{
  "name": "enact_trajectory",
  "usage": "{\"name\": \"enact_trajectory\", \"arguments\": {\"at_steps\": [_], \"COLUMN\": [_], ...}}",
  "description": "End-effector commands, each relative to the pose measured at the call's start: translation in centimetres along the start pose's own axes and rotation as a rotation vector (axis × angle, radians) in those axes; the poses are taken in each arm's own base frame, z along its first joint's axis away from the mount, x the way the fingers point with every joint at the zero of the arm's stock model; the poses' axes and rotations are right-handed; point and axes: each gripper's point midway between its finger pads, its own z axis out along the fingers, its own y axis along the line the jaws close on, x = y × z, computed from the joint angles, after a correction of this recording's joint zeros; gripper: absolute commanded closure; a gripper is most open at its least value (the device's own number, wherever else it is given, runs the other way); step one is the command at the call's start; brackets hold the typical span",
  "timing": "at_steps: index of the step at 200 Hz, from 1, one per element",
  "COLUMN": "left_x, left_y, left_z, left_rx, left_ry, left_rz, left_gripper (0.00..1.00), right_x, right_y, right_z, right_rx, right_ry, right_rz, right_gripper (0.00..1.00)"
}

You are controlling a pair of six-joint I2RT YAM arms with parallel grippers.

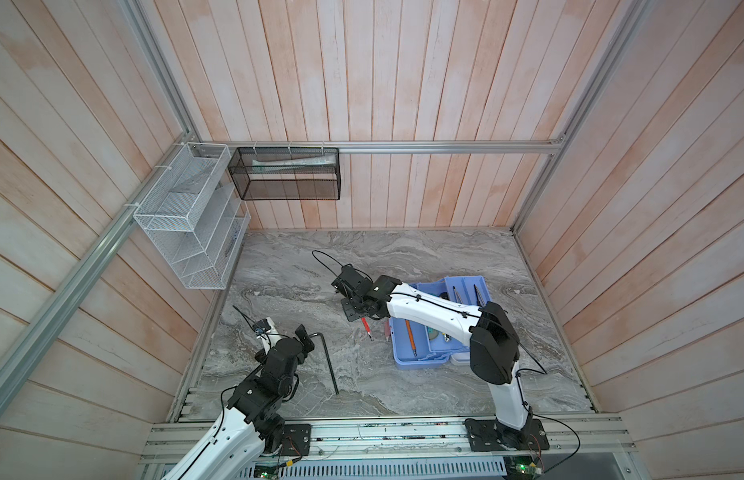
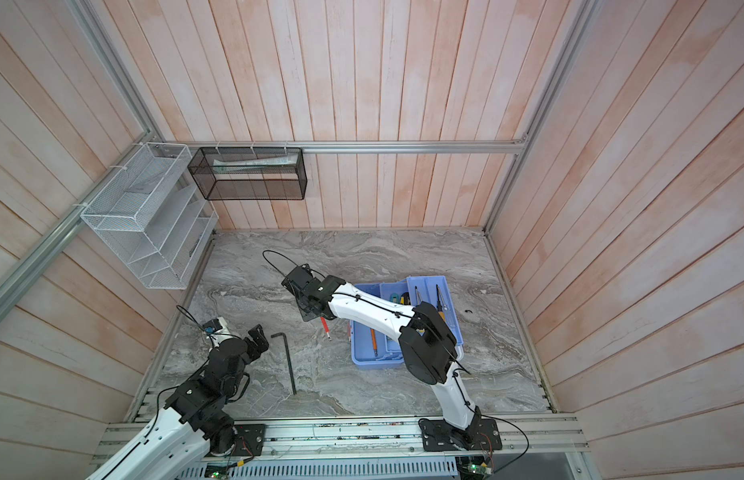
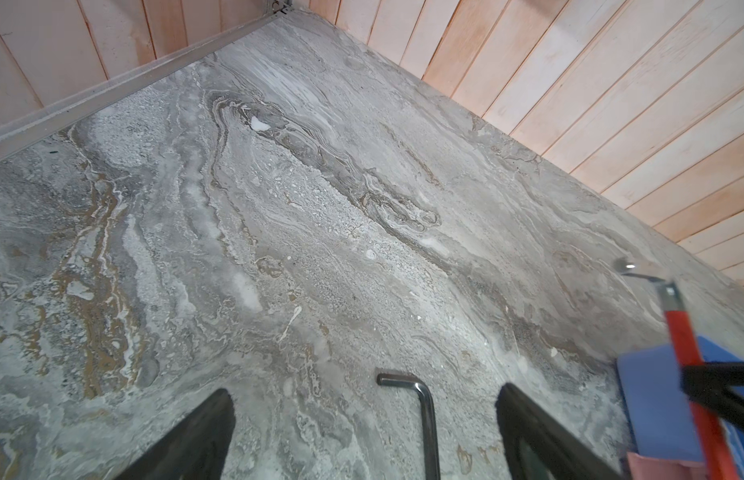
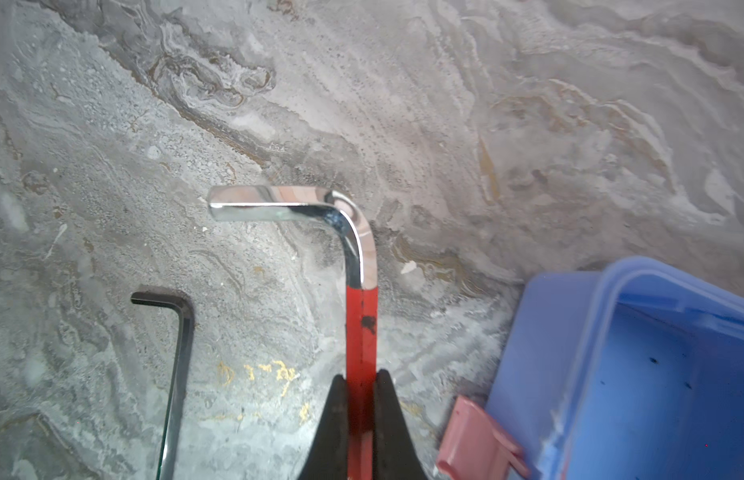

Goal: Pack the tool kit
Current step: 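Lift the red-handled hex key with the right gripper, then carry the red hex key into the compartment beside the orange key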

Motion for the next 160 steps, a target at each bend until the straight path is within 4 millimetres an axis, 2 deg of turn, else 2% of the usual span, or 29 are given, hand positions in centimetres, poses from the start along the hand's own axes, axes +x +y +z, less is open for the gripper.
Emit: {"name": "enact_trajectory", "arguments": {"at_steps": [1, 21, 62, 107, 160], "left_x": [0.0, 0.1, 0.2, 0.1, 0.2], "left_y": [-0.3, -0.4, -0.6, -0.7, -0.7], "left_z": [0.2, 0.3, 0.3, 0.3, 0.3], "left_rx": [0.011, 0.013, 0.023, 0.033, 0.033], "left_ry": [0.001, 0.006, 0.008, 0.008, 0.009], "left_rz": [0.015, 0.023, 0.028, 0.031, 0.033], "left_gripper": [0.00, 0.00, 0.00, 0.00, 0.00], "right_x": [-1.4, -0.4, 2.9, 6.2, 7.3], "right_y": [-3.5, -5.5, -9.2, -12.1, -13.7], "right_z": [-3.0, -4.0, -4.5, -3.2, -0.9], "right_rx": [0.070, 0.106, 0.175, 0.226, 0.235], "right_ry": [-0.071, -0.080, -0.063, -0.017, 0.009], "right_rz": [0.092, 0.149, 0.252, 0.322, 0.358], "right_gripper": [1.00, 1.00, 1.00, 1.00, 1.00]}}
